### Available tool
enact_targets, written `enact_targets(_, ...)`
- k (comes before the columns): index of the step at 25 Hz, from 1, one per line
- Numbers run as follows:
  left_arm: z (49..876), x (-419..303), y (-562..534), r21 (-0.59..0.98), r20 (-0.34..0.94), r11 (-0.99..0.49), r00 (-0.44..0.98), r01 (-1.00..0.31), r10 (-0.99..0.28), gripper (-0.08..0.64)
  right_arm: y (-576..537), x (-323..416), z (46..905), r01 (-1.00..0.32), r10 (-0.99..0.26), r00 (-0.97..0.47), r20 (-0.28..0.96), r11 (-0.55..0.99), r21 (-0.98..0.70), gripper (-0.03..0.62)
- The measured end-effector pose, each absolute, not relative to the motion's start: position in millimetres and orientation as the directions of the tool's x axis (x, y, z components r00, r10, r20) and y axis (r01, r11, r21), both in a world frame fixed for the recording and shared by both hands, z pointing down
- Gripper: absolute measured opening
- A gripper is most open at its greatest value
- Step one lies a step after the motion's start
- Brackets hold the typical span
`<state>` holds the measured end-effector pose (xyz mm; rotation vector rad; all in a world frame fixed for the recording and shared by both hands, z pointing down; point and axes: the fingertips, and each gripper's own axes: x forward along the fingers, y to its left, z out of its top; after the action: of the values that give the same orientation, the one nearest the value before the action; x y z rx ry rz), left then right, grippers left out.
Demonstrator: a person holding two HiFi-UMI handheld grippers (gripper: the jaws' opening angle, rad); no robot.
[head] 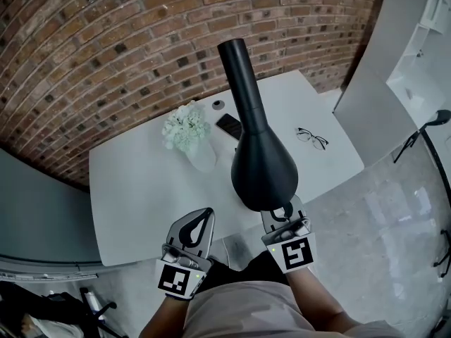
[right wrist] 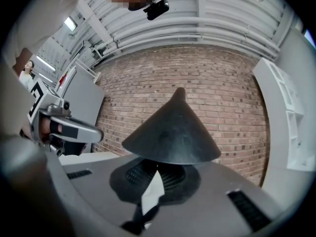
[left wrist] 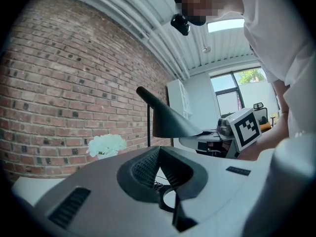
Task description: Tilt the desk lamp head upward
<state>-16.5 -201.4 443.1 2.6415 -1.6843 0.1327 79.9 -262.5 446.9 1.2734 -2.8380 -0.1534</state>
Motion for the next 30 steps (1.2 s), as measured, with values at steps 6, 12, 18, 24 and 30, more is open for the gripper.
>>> enact_targets(6, 435, -20, -195, -0.032, 0.080, -0.419, 0.415, -0.908, -0.906, 0.006, -254, 82, 436, -0.748, -0.752, -0.659, 0.003, 0.656, 0.106, 0.015)
enact_targets(12, 423, -13, -193, -0.018, 0.067, -0.427, 0.425, -0.904, -0.902, 0.006, -241, 85, 417, -0.738, -0.743, -0.669, 0.004, 0.666, 0.110, 0.015)
enact_targets(18, 412, -9, -197, -0.023, 0.035, -0.436, 0.435, -0.900, -0.900, 0.006, -231, 87, 400, -0.729, -0.735, -0.678, 0.003, 0.673, 0.122, 0.015)
enact_targets(24, 407, 4, -198, -0.029, 0.017, -0.455, 0.454, -0.890, -0.891, 0.006, -219, 91, 382, -0.709, -0.718, -0.696, -0.008, 0.685, 0.167, 0.015)
enact_targets(30, 400, 12, -196, -0.034, 0.007, -0.464, 0.464, -0.885, -0.886, 0.006, -213, 93, 367, -0.696, -0.702, -0.711, -0.031, 0.698, 0.168, 0.015)
